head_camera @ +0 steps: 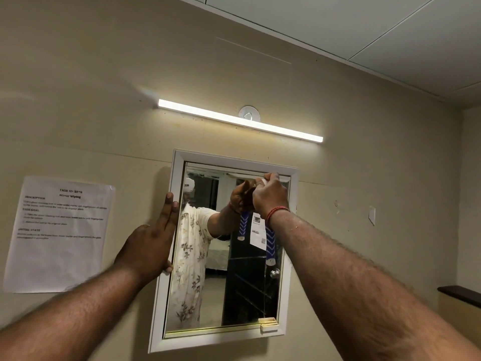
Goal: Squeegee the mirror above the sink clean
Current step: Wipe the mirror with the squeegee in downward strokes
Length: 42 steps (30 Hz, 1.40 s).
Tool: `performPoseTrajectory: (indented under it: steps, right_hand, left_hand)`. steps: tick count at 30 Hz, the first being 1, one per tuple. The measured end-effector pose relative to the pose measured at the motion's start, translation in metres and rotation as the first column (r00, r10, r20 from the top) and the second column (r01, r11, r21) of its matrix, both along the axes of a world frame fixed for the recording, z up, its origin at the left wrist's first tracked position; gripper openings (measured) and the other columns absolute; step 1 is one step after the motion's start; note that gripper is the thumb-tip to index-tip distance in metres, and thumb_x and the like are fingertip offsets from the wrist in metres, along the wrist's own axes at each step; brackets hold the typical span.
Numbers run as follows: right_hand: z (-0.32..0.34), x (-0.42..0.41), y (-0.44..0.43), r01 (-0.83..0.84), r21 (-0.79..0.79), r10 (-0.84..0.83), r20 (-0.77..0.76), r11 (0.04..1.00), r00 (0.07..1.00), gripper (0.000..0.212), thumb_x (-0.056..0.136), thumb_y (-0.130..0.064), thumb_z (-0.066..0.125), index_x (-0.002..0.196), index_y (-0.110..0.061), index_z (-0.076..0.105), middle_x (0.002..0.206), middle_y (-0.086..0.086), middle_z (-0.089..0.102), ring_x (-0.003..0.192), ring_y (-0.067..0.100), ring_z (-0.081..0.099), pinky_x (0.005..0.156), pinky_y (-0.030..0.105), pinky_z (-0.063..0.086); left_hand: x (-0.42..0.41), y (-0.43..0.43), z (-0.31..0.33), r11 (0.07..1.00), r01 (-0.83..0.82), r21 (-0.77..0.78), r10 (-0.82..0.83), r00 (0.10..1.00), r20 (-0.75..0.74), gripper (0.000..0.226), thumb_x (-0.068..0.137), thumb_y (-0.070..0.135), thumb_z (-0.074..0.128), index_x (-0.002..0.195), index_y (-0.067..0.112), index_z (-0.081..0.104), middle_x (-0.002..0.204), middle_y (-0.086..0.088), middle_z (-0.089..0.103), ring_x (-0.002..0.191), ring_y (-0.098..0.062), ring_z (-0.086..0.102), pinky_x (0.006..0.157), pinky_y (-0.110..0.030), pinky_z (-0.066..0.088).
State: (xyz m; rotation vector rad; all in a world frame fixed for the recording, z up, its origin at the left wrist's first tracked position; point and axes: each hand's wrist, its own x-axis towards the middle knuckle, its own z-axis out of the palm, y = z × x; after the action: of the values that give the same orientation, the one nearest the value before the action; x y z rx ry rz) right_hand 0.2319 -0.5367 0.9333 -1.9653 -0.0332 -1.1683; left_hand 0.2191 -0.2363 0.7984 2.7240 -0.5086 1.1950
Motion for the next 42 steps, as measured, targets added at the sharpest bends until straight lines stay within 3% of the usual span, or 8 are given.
performPoseTrajectory:
  steps: [6, 11, 16, 21, 26, 32, 36, 42]
  right_hand:
    - [0.005, -0.001, -0.001, -0.014, 0.092, 0.017, -0.037, 0.996, 0.999, 0.034, 0.112, -0.033, 0.056, 0.144, -0.022, 0.048, 0.102, -0.003, 0.055, 0.077, 0.003, 0.052, 0.060, 0.021, 0.040]
    - [-0.012, -0.004, -0.004, -0.030, 0.095, 0.033, -0.031, 0.995, 0.999, 0.034, 0.111, -0.030, 0.057, 0.144, -0.025, 0.049, 0.111, -0.001, 0.061, 0.100, 0.022, 0.067, 0.073, 0.028, 0.050]
    - [-0.039, -0.008, -0.007, -0.044, 0.081, 0.051, -0.082, 0.996, 0.995, 0.045, 0.106, -0.018, 0.059, 0.149, -0.026, 0.046, 0.108, -0.001, 0.063, 0.099, 0.022, 0.069, 0.084, 0.038, 0.064]
    - [-0.072, -0.011, -0.003, -0.074, 0.153, 0.091, -0.101, 0.985, 0.991, 0.037, 0.110, -0.033, 0.058, 0.145, -0.030, 0.049, 0.101, -0.010, 0.059, 0.092, 0.014, 0.067, 0.087, 0.042, 0.066]
    - [-0.102, -0.017, -0.002, -0.105, 0.199, 0.134, -0.139, 0.974, 0.981, 0.028, 0.111, -0.034, 0.056, 0.138, -0.034, 0.049, 0.099, -0.015, 0.056, 0.101, 0.020, 0.068, 0.093, 0.048, 0.065]
    - [-0.151, -0.019, -0.001, -0.101, 0.205, 0.134, -0.154, 0.974, 0.979, 0.023, 0.111, -0.031, 0.056, 0.132, -0.040, 0.049, 0.116, -0.003, 0.066, 0.103, 0.021, 0.071, 0.090, 0.046, 0.067]
    - [-0.184, -0.020, 0.000, -0.110, 0.231, 0.151, -0.166, 0.967, 0.974, 0.029, 0.111, -0.032, 0.057, 0.139, -0.036, 0.049, 0.120, -0.003, 0.065, 0.105, 0.019, 0.070, 0.091, 0.044, 0.066]
    - [-0.228, -0.023, 0.001, -0.108, 0.268, 0.166, -0.203, 0.957, 0.965, 0.027, 0.112, -0.034, 0.056, 0.137, -0.041, 0.048, 0.101, -0.021, 0.060, 0.092, 0.007, 0.067, 0.086, 0.041, 0.066]
  left_hand:
    - [-0.002, -0.002, -0.001, 1.000, 0.003, -0.005, -0.003, 1.000, 0.017, 0.168, 0.062, 0.021, 0.109, 0.174, 0.013, -0.016, 0.177, -0.002, -0.043, 0.080, -0.023, 0.056, 0.069, -0.039, 0.059]
    - [0.000, 0.000, -0.006, 1.000, 0.012, -0.013, -0.012, 1.000, -0.010, 0.168, 0.057, 0.015, 0.110, 0.175, 0.012, -0.010, 0.181, -0.004, -0.034, 0.071, -0.022, 0.053, 0.060, -0.037, 0.056]
    - [-0.001, -0.002, -0.012, 0.999, 0.018, -0.037, -0.019, 1.000, -0.021, 0.167, 0.061, 0.021, 0.110, 0.176, 0.013, -0.010, 0.180, -0.003, -0.036, 0.073, -0.020, 0.052, 0.062, -0.035, 0.054]
    - [-0.001, -0.003, -0.028, 0.994, 0.065, -0.088, -0.067, 0.998, -0.016, 0.161, 0.064, 0.025, 0.110, 0.177, 0.016, -0.006, 0.181, 0.003, -0.035, 0.075, -0.029, 0.068, 0.062, -0.040, 0.059]
    - [-0.001, -0.003, -0.054, 0.989, 0.102, -0.103, -0.109, 0.992, -0.061, 0.164, 0.062, 0.017, 0.110, 0.177, 0.016, -0.006, 0.182, 0.003, -0.034, 0.075, -0.031, 0.071, 0.060, -0.041, 0.062]
    - [-0.002, -0.005, -0.080, 0.981, 0.133, -0.139, -0.145, 0.986, -0.084, 0.164, 0.061, 0.006, 0.108, 0.177, 0.018, -0.007, 0.181, 0.006, -0.034, 0.086, -0.040, 0.075, 0.065, -0.044, 0.065]
    - [-0.005, -0.006, -0.093, 0.981, 0.124, -0.149, -0.139, 0.985, -0.099, 0.163, 0.062, 0.005, 0.108, 0.178, 0.017, -0.006, 0.181, 0.007, -0.034, 0.088, -0.041, 0.073, 0.065, -0.046, 0.065]
    - [-0.005, -0.008, -0.115, 0.979, 0.116, -0.165, -0.138, 0.983, -0.123, 0.157, 0.065, -0.001, 0.105, 0.177, 0.015, -0.004, 0.182, 0.007, -0.031, 0.086, -0.034, 0.067, 0.060, -0.039, 0.058]
